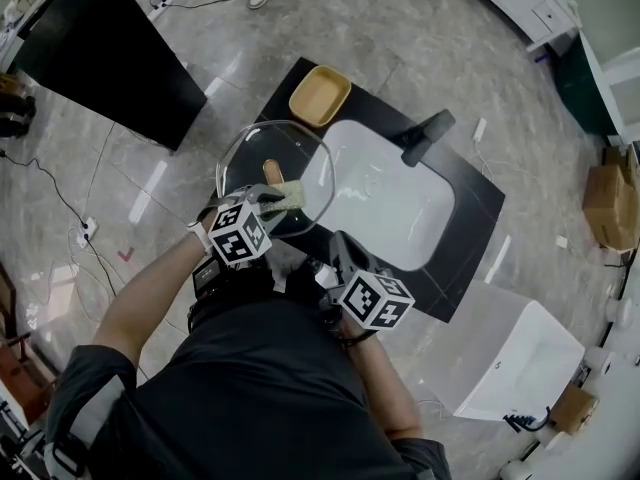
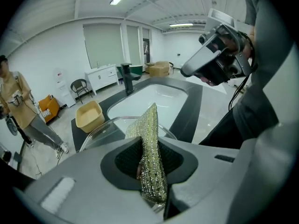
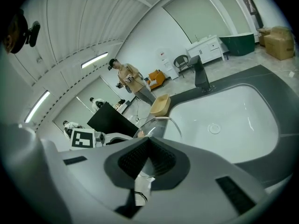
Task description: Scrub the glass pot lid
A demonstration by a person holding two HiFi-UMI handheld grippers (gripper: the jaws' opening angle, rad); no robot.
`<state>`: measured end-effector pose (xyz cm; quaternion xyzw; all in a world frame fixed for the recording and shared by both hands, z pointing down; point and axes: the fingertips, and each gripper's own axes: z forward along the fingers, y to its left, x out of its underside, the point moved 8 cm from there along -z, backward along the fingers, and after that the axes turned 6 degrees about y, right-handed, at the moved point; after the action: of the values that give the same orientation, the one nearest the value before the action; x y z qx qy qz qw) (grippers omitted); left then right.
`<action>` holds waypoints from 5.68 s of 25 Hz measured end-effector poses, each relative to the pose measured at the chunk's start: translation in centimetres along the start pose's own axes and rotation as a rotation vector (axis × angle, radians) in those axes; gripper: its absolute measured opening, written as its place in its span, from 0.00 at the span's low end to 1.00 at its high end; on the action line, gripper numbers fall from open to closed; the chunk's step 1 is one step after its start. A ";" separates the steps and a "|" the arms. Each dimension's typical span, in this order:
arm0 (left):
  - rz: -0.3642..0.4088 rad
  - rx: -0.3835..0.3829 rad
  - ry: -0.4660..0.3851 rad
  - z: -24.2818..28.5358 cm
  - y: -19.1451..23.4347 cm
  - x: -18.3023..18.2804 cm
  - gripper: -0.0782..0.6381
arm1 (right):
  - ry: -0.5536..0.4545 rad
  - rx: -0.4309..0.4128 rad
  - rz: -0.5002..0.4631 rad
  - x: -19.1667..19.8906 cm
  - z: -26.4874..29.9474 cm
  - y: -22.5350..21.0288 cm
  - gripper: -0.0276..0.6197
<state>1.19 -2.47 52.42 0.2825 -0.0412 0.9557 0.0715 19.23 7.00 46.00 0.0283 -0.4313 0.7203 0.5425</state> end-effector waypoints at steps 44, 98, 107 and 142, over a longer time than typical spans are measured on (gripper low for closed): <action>-0.375 0.095 -0.106 -0.1 -3.6 -1.8 0.21 | -0.003 0.011 0.103 0.7 -0.7 -2.2 0.05; 0.080 0.142 0.309 10.6 0.6 -7.2 0.21 | -0.041 0.060 0.329 4.0 -2.6 -6.0 0.05; 0.080 0.208 0.276 10.0 -3.7 -5.8 0.21 | -0.032 0.016 0.339 3.8 -1.9 -5.2 0.05; -0.198 -0.237 -0.201 -9.0 9.7 5.5 0.21 | 0.024 -0.009 0.165 0.1 2.6 1.0 0.05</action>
<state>-9.72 -10.33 47.50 0.3689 -0.1323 0.8994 0.1937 17.26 5.37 47.06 -0.0182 -0.4288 0.7609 0.4867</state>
